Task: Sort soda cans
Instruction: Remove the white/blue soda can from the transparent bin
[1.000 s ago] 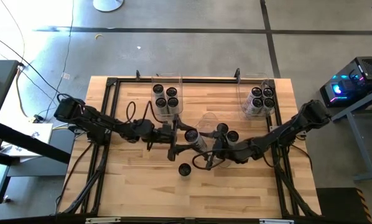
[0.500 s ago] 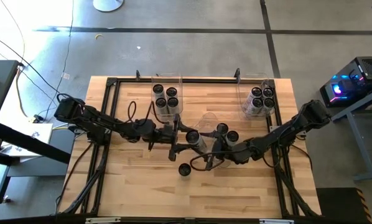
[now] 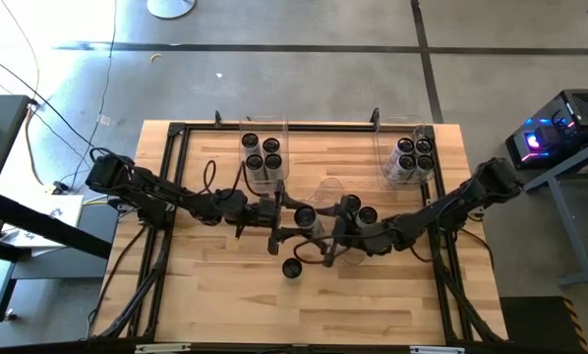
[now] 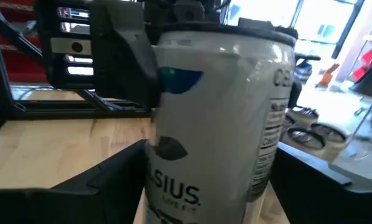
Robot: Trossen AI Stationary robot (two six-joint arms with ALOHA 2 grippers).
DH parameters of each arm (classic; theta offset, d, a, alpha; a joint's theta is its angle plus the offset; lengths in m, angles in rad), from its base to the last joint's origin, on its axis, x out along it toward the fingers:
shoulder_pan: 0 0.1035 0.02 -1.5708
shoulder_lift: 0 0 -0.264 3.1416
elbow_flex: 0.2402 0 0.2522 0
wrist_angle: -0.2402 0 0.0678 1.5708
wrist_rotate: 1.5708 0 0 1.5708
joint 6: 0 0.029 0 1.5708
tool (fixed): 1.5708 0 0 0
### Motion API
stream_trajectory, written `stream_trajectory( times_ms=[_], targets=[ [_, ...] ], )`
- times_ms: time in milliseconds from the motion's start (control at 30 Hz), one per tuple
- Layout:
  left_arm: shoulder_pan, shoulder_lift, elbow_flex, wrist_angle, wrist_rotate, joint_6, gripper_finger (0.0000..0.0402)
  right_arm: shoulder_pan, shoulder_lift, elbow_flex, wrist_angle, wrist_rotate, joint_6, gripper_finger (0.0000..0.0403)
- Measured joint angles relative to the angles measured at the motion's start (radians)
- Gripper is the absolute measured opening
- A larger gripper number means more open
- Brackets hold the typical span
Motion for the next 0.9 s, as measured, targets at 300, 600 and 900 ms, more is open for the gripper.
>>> stream_trajectory(
  times_ms=[300,600,900],
  targets=[
    [0.005,-0.036,0.0,-0.064,-0.026,0.018,0.0238,-0.02,-0.012,0.0,-0.05,-0.016,-0.012,0.0351],
    [-0.007,-0.211,0.002,-0.358,-0.198,0.04,0.0238,-0.02,-0.091,-0.001,-0.256,0.039,0.08,0.0353],
    [-0.112,-0.387,-0.062,-0.665,-0.441,-0.037,0.0238,0.005,-0.104,-0.001,-0.281,0.046,0.123,0.0353]
  ],
)
